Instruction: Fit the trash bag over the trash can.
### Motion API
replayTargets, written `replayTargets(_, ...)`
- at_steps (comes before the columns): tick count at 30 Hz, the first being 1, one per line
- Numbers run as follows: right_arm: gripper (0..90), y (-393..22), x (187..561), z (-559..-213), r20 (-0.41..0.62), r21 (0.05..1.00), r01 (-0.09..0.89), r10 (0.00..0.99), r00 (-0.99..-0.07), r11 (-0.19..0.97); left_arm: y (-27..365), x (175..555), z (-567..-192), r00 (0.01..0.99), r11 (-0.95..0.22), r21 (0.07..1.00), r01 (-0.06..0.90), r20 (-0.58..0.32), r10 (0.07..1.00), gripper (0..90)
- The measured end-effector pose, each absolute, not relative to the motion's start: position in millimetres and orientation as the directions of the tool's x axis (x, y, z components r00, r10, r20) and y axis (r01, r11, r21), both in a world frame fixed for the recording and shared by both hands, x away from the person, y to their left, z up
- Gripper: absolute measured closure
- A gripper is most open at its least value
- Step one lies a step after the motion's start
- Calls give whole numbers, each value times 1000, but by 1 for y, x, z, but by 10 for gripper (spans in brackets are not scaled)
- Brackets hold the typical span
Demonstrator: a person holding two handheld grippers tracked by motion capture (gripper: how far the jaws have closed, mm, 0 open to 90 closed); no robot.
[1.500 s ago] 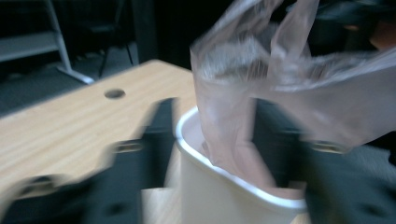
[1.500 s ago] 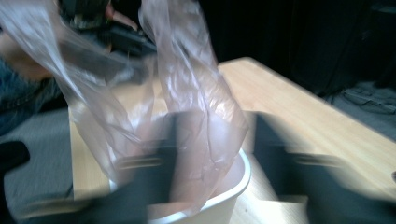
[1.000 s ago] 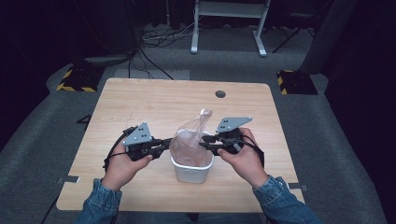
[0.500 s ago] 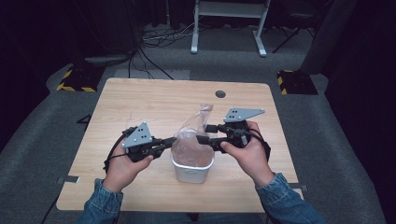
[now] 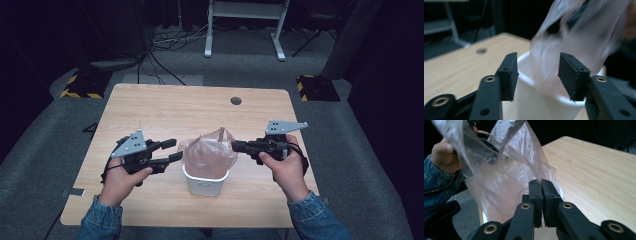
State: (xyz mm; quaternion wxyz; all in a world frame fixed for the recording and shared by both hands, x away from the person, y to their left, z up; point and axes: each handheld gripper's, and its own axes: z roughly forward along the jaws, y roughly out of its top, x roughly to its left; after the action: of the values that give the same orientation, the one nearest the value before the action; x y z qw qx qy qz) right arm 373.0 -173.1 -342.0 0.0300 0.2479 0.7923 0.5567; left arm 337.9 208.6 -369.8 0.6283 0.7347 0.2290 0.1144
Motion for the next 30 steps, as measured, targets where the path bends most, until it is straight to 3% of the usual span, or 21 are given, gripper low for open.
replayTargets(3,870,-167,372,-337,205,906,333,417,-885,260,221,339,-359,881,-36,982,185,-150,449,445)
replayTargets(5,870,-165,372,-336,197,907,326,416,-888,266,231,344,-351,871,29,981,192,-183,455,457)
replayTargets(8,869,-155,372,-336,184,909,307,390,-902,283,220,363,-345,827,-58,970,235,-168,537,447)
replayTargets(13,868,-144,372,-335,168,911,286,368,-915,295,186,377,-346,866,-206,945,254,-127,485,388)
replayTargets(15,868,-142,373,-334,161,912,279,364,-918,300,173,382,-348,885,-265,930,255,-113,452,455)
replayTargets(17,868,-139,373,-333,153,913,269,354,-923,306,167,384,-348,896,-281,925,256,-118,429,638)
replayTargets(18,867,-138,372,-333,149,915,263,350,-925,307,164,383,-348,898,-283,923,259,-123,422,638)
replayTargets(19,866,-138,372,-333,142,916,257,348,-926,309,164,382,-348,894,-290,921,259,-115,433,793)
replayTargets(21,865,-142,371,-334,136,919,251,353,-926,303,168,380,-348,866,-292,920,262,-91,491,898)
replayTargets(25,867,-161,371,-338,146,923,268,391,-909,277,181,378,-351,817,-288,921,263,-54,574,900)
replayTargets(30,875,-176,373,-344,150,918,289,437,-887,273,188,378,-355,791,-305,917,258,-20,611,900)
